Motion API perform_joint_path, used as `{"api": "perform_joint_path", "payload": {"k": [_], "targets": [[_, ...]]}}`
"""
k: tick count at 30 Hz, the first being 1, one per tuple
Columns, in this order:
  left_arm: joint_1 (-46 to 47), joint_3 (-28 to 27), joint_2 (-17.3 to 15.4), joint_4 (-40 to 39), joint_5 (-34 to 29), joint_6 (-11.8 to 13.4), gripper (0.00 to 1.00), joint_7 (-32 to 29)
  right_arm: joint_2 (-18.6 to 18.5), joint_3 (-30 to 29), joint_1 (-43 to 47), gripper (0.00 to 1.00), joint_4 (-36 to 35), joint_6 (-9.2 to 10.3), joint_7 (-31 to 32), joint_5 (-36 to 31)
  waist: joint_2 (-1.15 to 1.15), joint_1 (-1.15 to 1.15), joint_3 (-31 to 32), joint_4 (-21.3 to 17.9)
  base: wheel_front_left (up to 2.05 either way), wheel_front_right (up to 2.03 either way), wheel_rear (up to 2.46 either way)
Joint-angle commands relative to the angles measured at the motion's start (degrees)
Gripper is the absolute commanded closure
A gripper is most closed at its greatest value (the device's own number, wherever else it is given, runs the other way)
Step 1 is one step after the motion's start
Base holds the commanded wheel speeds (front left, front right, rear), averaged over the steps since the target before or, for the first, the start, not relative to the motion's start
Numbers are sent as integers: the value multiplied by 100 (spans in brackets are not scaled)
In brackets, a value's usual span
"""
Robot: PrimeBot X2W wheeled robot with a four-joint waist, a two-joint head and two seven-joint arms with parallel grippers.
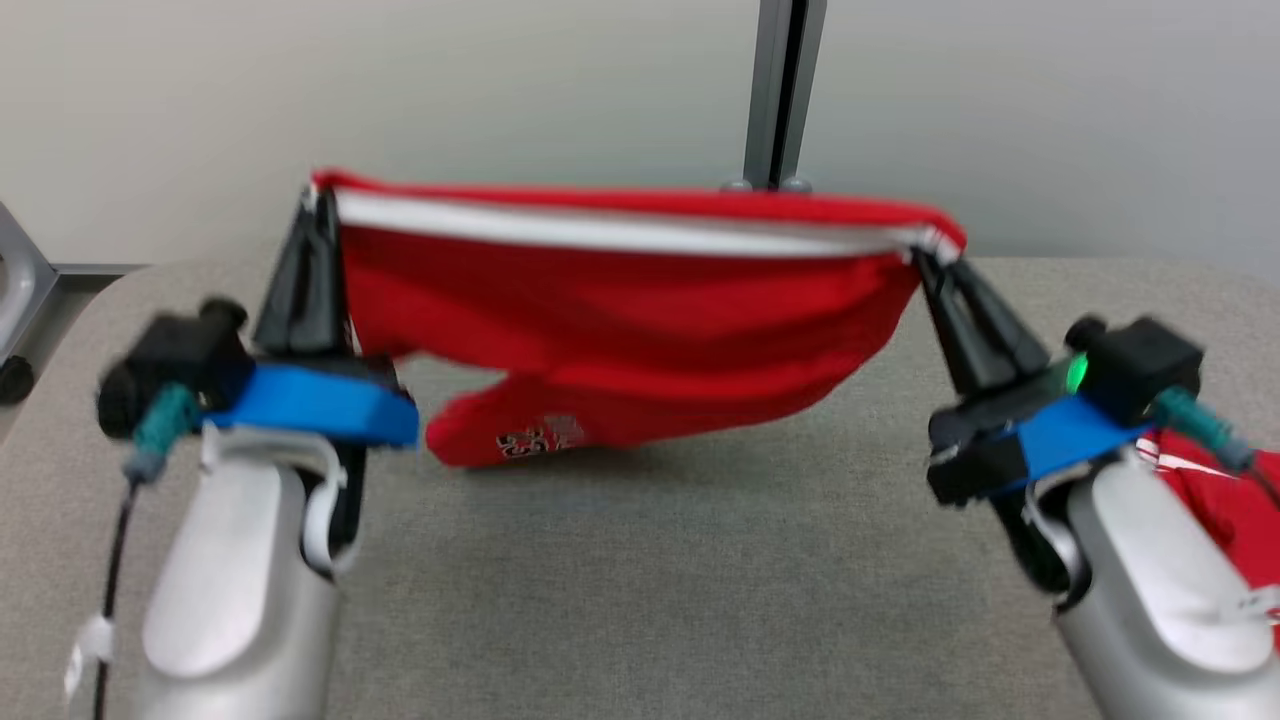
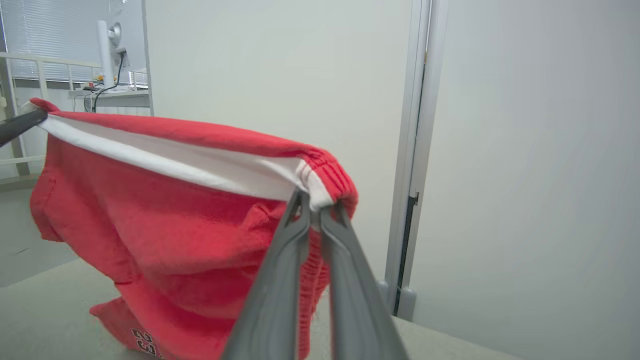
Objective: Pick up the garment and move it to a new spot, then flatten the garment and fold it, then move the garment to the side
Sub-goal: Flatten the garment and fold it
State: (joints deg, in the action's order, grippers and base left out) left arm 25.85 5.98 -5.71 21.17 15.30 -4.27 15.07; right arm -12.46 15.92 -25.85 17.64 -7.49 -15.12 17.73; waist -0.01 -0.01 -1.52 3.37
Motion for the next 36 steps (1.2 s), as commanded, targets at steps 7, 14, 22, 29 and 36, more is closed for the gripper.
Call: {"api": "perform_joint_path", "payload": {"k": [7,14,22,29,36], "targets": [[1567,87,-157,643,-320,121,100,-121,-347,247,-1304,100,29,0,1,474,1,1,-279,23,0,0,0],[2829,82,-195,1147,-627,577,100,-63,-496,730,-2818,100,884,-1,6,242,1,1,-1081,-35,0,0,0],[3550,-7,1,963,-736,756,100,12,-508,133,-3883,100,1375,0,-8,-492,1,1,-1413,45,0,0,0],[1888,-48,201,1086,-405,544,100,12,-286,58,-2401,100,1885,2,-7,-421,1,1,-1001,109,0,0,0],[-296,151,277,1533,330,355,100,14,-92,850,-364,100,2231,1,-9,40,1,1,-726,32,0,0,0]]}}
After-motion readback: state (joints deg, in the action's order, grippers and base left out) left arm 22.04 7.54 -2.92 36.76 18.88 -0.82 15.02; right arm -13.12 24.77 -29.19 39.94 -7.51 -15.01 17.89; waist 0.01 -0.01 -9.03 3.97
